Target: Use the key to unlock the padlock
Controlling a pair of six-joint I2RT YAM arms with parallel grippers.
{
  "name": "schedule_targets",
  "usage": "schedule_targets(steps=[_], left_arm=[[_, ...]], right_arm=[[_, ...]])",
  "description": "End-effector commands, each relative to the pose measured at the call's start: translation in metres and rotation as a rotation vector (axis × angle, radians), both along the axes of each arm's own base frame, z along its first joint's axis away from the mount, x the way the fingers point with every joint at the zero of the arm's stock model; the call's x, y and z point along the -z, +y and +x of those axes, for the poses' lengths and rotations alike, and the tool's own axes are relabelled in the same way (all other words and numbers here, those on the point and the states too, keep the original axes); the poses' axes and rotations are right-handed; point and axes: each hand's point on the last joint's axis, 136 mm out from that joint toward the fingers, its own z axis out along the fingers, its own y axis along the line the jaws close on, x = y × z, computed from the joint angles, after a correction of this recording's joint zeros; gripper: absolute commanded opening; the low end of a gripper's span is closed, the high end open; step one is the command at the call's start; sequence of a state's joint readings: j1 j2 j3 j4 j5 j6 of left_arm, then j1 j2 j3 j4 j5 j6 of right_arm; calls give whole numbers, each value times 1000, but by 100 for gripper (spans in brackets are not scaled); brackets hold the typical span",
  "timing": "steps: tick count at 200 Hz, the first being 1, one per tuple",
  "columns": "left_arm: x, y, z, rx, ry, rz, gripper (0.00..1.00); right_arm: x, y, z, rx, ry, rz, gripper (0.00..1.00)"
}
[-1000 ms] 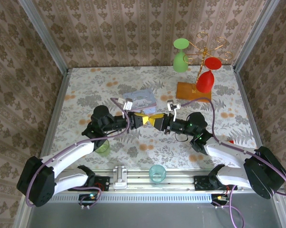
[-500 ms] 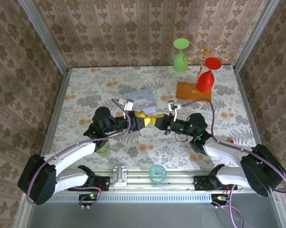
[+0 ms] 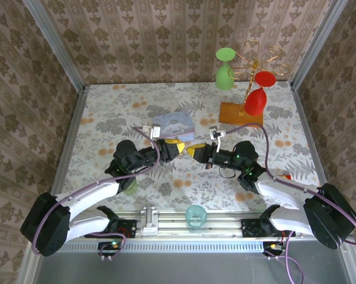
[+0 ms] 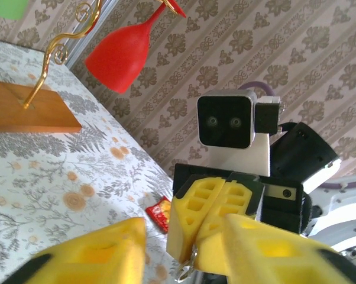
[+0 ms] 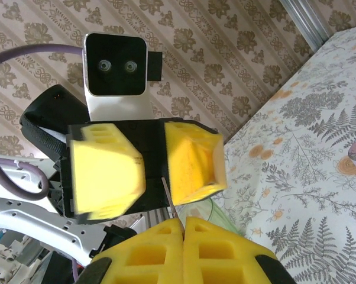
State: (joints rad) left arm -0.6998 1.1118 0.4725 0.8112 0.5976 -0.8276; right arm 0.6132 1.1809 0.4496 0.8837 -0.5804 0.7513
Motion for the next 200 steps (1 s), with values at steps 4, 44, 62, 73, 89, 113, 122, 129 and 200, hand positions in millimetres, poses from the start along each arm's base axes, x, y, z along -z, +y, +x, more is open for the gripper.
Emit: schedule_targets(steps=[4,44,62,73,89,113,122,129,200], left_arm=[[-15,-2,-1,6,-56,-16,23],[-8,-3,-1,11,-53,8,13],[-9,-3,-1,10,-53,9,0],[-9,-1,1,-7,-52,7,0],[-9,0,1,-7,-53,7,0],[-12,1,2,-16,-44,-24,0],[-14,2,2,-19,-38,-39,0],[-16,1,3,-18,-35,-51,0],[-22,0,4,-10,-26,-96,0]], right_arm=[[2,-2,0,19,-13,-9,0],[2,-1,1,17,-13,-12,0],[2,0,2,19,-15,-11,0],[2,0,2,17,-14,-12,1],[1,0,3,22,-12,-5,14],[-6,-2,3,29,-24,40,31],[-8,0,4,21,-24,59,33],[-11,1,3,9,-24,74,33],[-20,1,3,-13,-35,160,24]])
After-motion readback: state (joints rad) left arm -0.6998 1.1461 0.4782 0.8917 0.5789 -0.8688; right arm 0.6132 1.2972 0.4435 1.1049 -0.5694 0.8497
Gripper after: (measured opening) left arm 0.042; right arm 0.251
